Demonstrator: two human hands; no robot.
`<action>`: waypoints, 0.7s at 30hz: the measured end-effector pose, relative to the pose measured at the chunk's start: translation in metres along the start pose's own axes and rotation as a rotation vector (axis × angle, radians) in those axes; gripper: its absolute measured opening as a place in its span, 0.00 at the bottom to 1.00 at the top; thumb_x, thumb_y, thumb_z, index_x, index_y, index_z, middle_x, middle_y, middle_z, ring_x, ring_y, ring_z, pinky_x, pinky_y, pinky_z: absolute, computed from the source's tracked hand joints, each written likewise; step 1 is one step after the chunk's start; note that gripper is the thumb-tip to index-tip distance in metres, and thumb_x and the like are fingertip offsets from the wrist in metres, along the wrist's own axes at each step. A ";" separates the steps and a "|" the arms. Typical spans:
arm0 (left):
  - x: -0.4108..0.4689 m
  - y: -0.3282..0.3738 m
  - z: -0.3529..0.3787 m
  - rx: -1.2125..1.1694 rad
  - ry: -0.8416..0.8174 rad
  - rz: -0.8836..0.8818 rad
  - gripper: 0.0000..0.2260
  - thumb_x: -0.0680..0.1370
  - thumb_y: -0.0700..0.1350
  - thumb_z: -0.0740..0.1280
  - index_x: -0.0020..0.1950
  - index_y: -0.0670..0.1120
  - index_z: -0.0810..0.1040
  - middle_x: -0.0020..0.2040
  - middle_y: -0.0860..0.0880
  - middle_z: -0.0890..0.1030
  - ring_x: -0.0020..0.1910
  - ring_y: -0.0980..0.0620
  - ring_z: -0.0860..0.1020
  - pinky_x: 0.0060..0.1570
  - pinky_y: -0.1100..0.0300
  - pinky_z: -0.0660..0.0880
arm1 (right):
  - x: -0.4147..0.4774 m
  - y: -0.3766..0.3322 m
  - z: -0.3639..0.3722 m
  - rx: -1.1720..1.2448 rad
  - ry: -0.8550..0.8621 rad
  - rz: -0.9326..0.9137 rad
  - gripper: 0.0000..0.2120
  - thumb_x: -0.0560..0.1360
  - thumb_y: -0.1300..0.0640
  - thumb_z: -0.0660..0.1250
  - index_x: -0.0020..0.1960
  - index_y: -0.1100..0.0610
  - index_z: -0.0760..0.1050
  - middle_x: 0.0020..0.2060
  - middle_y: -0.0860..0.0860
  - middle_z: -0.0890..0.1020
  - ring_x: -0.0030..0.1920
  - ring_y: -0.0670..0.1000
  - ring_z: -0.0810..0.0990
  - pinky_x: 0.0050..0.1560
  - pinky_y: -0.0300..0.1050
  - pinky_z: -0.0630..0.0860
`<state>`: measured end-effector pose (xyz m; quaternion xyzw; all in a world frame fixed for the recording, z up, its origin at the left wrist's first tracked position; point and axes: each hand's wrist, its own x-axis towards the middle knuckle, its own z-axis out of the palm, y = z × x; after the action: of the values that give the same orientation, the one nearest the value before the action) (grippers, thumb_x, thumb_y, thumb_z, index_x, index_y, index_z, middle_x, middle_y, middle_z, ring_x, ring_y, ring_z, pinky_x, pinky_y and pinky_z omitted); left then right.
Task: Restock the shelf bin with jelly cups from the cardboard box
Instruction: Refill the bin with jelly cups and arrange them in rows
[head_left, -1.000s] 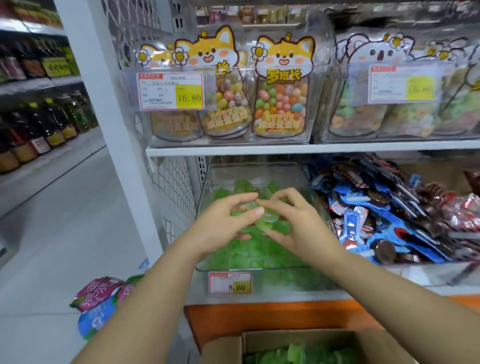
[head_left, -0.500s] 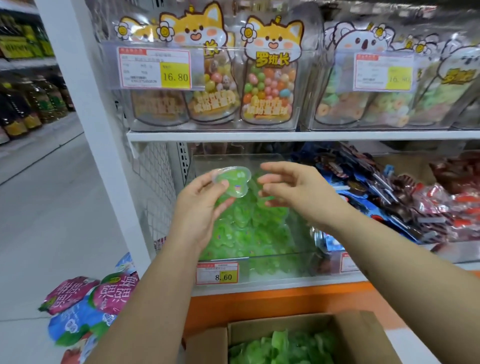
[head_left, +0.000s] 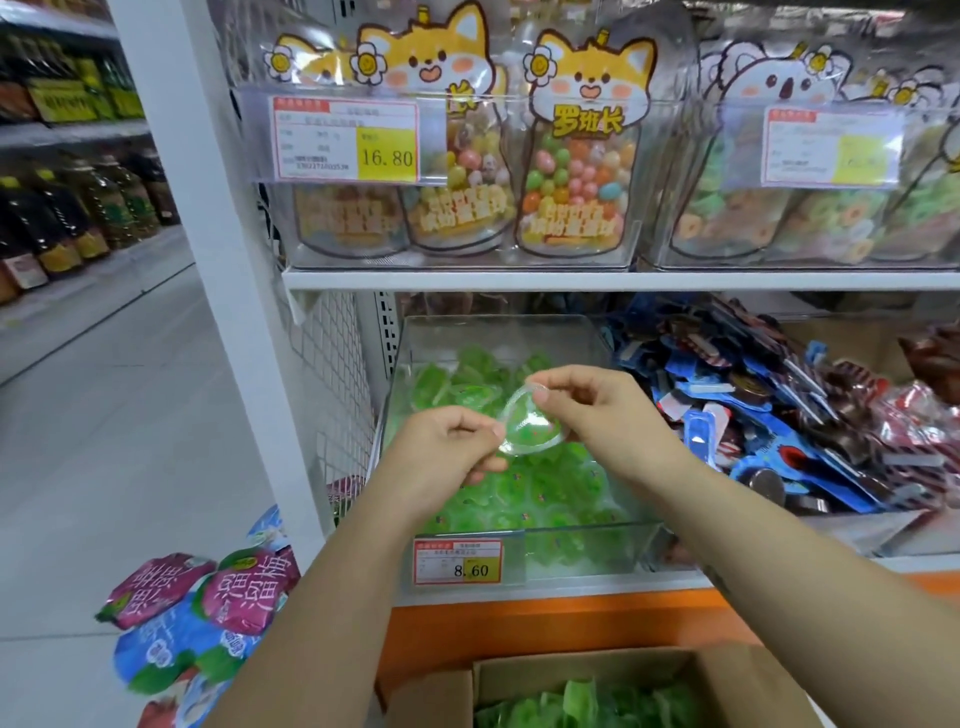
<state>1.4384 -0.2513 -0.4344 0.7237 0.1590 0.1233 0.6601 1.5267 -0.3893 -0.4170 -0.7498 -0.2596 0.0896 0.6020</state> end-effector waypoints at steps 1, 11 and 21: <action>-0.001 -0.001 0.001 -0.025 0.005 -0.009 0.03 0.77 0.40 0.67 0.44 0.45 0.79 0.37 0.49 0.83 0.37 0.58 0.82 0.36 0.69 0.76 | -0.001 0.002 0.002 0.063 0.040 0.019 0.05 0.74 0.62 0.69 0.44 0.53 0.79 0.28 0.46 0.76 0.28 0.40 0.73 0.32 0.34 0.72; 0.003 -0.004 0.012 -0.176 0.109 -0.009 0.02 0.77 0.39 0.66 0.48 0.43 0.78 0.41 0.45 0.83 0.39 0.57 0.83 0.40 0.68 0.78 | -0.007 0.010 0.014 0.709 0.082 0.494 0.05 0.73 0.65 0.68 0.46 0.61 0.72 0.27 0.53 0.80 0.28 0.47 0.81 0.34 0.39 0.81; 0.010 -0.009 -0.002 0.604 0.049 0.230 0.04 0.78 0.44 0.66 0.49 0.50 0.80 0.46 0.56 0.82 0.44 0.60 0.79 0.47 0.69 0.73 | 0.002 0.032 -0.003 0.065 0.012 0.259 0.10 0.77 0.69 0.61 0.58 0.64 0.71 0.29 0.54 0.76 0.28 0.49 0.76 0.34 0.43 0.79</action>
<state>1.4459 -0.2448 -0.4435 0.8970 0.1216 0.1617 0.3931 1.5386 -0.3951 -0.4463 -0.7577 -0.1539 0.1703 0.6110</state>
